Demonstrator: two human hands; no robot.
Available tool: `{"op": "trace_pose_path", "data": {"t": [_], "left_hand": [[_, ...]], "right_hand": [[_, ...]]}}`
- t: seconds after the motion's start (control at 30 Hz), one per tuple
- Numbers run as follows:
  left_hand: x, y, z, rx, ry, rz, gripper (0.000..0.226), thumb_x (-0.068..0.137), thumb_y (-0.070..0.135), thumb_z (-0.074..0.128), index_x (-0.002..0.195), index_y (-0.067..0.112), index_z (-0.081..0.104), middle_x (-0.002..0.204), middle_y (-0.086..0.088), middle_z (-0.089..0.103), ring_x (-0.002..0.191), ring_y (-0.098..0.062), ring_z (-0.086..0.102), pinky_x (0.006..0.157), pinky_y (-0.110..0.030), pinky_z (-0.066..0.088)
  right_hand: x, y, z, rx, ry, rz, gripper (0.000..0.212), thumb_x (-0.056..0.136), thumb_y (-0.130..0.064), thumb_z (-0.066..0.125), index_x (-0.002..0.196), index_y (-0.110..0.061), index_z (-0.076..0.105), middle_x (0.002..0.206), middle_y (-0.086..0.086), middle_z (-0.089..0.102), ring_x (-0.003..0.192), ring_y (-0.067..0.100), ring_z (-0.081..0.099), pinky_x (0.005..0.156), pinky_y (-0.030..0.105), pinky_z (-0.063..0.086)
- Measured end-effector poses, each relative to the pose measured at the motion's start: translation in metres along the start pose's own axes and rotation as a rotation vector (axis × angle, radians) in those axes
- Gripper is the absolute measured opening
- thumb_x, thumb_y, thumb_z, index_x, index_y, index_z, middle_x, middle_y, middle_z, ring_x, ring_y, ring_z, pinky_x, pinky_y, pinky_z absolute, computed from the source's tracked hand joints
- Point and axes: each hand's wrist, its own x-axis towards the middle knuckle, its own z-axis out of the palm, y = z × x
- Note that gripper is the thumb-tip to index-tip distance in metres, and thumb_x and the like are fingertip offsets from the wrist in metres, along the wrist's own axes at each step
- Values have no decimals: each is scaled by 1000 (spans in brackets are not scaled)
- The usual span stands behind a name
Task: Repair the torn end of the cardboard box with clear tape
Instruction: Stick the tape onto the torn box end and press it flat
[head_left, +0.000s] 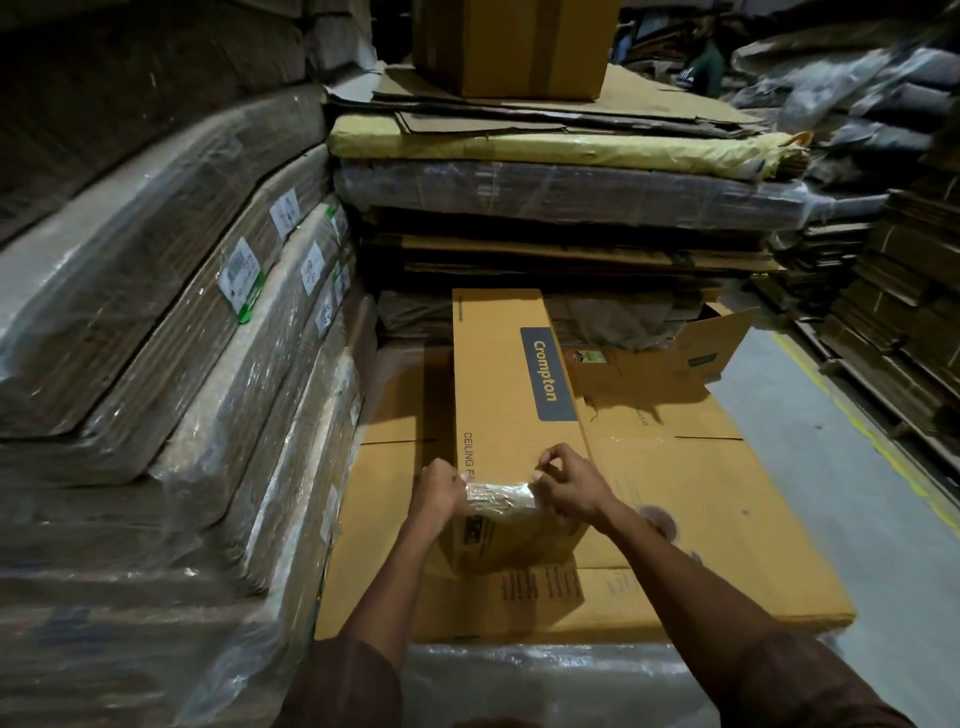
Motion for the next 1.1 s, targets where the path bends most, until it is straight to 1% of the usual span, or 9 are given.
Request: {"op": "trace_pose_path", "data": {"t": [0.1, 0.17, 0.23, 0.4, 0.57, 0.7, 0.87, 0.97, 1.1], "left_hand": [[9, -5, -7, -17, 54, -2, 35, 103, 41, 51, 97, 13, 70, 106, -8, 72, 87, -24, 63, 75, -33, 51], [16, -8, -4, -68, 53, 14, 51, 99, 54, 53, 130, 14, 63, 125, -9, 67, 111, -28, 63, 89, -36, 49], [22, -6, 2, -142, -12, 55, 69, 95, 55, 59, 149, 13, 46, 142, -10, 58, 130, -32, 54, 101, -40, 46], [32, -4, 17, -236, -51, 107, 60, 89, 55, 66, 134, 18, 57, 129, -6, 66, 119, -29, 60, 97, -41, 52], [52, -34, 20, -442, -209, -73, 104, 77, 94, 30, 146, 19, 52, 145, -6, 56, 134, -31, 51, 113, -51, 41], [31, -57, 34, -468, -457, -157, 45, 106, 48, 40, 142, 23, 52, 146, -1, 54, 133, -23, 50, 114, -44, 40], [49, -46, 26, -512, -237, -137, 50, 102, 58, 40, 104, 20, 72, 106, -11, 74, 96, -27, 69, 91, -44, 56], [42, 15, -26, -427, 0, -22, 60, 106, 55, 27, 70, 17, 56, 64, -4, 51, 59, -19, 50, 55, -27, 35], [43, 80, -85, -548, 234, 272, 53, 108, 43, 36, 62, 18, 41, 54, 3, 36, 48, -12, 34, 46, -23, 25]], "right_hand": [[6, -4, -6, 31, 393, 30, 40, 97, -40, 64, 125, -18, 46, 82, 5, 72, 74, 24, 71, 70, 50, 60], [15, -1, -11, -107, 559, 144, 66, 90, -50, 69, 137, -17, 37, 111, 7, 67, 106, 32, 64, 89, 51, 55], [23, 0, -11, -115, 431, 271, 85, 85, -53, 73, 147, -13, 30, 139, 15, 54, 126, 40, 52, 101, 52, 47], [28, 7, -4, 52, 210, 342, 82, 93, -46, 68, 154, -8, 28, 150, 19, 46, 135, 40, 46, 108, 49, 45], [0, 12, -20, 396, 134, 395, 38, 108, -46, 38, 130, -17, 50, 136, 12, 54, 127, 32, 51, 107, 48, 42], [-19, 58, -11, 551, 104, 636, 44, 108, -41, 34, 135, -11, 53, 141, 17, 54, 129, 33, 50, 117, 54, 30], [6, 25, -6, 667, 165, 494, 57, 108, -55, 19, 131, -15, 53, 129, 12, 59, 116, 32, 56, 101, 47, 43], [33, -11, -26, 743, 271, 347, 83, 97, -76, 20, 134, -15, 62, 126, 6, 66, 122, 31, 59, 102, 50, 48], [53, -80, -72, 680, 371, 64, 83, 95, -78, 26, 104, -13, 77, 102, 5, 77, 99, 25, 71, 92, 47, 54]]}}
